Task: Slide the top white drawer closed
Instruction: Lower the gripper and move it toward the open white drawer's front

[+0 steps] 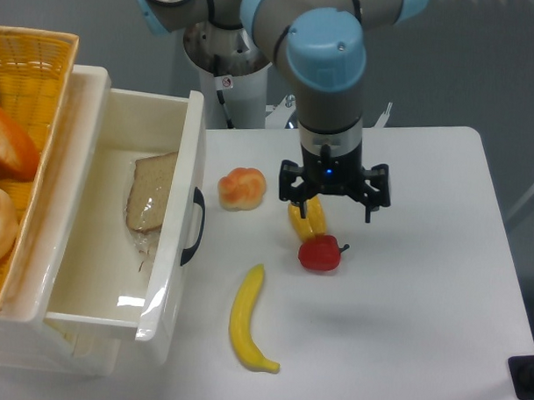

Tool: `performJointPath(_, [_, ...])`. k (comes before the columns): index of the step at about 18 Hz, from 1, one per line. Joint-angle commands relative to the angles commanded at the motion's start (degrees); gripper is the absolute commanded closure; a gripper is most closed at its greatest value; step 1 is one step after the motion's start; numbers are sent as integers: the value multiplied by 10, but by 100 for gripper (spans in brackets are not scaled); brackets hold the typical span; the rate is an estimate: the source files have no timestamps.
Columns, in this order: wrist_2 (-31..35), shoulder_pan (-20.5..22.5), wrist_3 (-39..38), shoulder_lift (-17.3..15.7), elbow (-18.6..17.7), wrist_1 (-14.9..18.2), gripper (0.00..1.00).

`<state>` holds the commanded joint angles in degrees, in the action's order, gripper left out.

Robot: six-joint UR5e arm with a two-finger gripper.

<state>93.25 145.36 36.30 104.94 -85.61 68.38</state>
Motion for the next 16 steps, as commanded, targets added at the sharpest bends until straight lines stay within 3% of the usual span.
performJointPath(11, [-28, 33, 39, 24, -22, -7, 0])
performJointPath(16, [-26, 34, 37, 57, -31, -12, 0])
